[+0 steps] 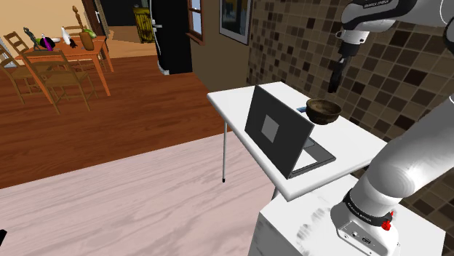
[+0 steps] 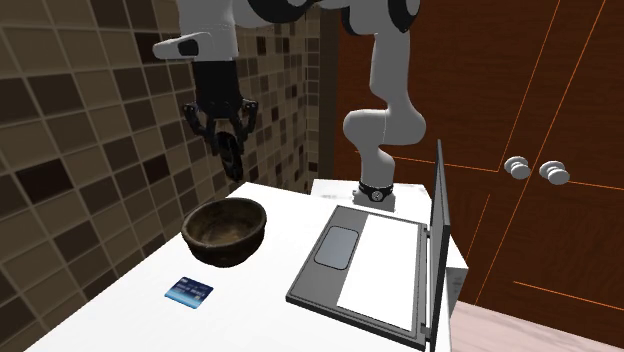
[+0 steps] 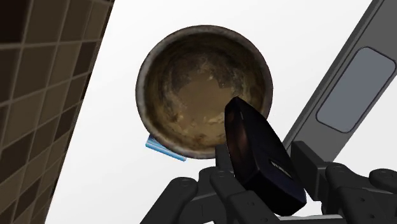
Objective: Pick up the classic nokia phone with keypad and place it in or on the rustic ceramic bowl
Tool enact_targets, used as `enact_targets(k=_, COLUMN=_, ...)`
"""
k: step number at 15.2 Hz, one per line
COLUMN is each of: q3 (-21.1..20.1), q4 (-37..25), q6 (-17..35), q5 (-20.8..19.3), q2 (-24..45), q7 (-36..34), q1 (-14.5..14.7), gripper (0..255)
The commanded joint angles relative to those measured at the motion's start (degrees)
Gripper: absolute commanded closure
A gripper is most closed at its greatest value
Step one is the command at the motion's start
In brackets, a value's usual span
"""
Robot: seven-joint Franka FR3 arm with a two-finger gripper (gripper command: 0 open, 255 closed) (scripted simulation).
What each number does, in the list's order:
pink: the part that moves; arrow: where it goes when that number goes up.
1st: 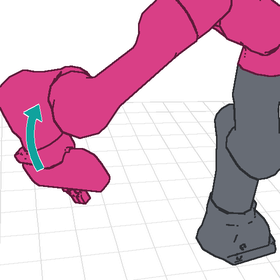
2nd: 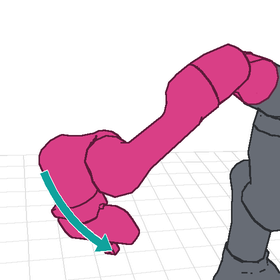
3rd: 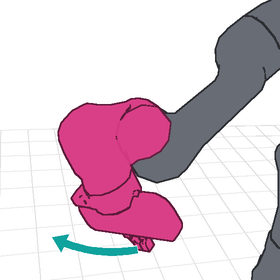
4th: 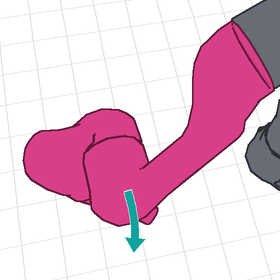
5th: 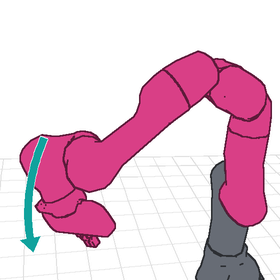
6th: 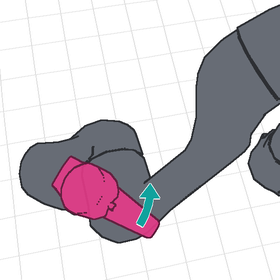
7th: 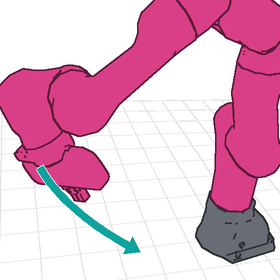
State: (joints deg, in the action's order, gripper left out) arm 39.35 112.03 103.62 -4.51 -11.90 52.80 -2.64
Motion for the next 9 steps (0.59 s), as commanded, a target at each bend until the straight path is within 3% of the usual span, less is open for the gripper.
enact_targets(k=1, q3=3.1, q4=-5.5, q6=-0.6, q5=3.6, q2=5.9, q7=4.6, q1=0.0, gripper=255)
enact_targets(k=9, q3=3.3, q4=0.2, q6=5.5, q5=4.0, q2=6.5, q7=5.1, q1=-0.4, gripper=255)
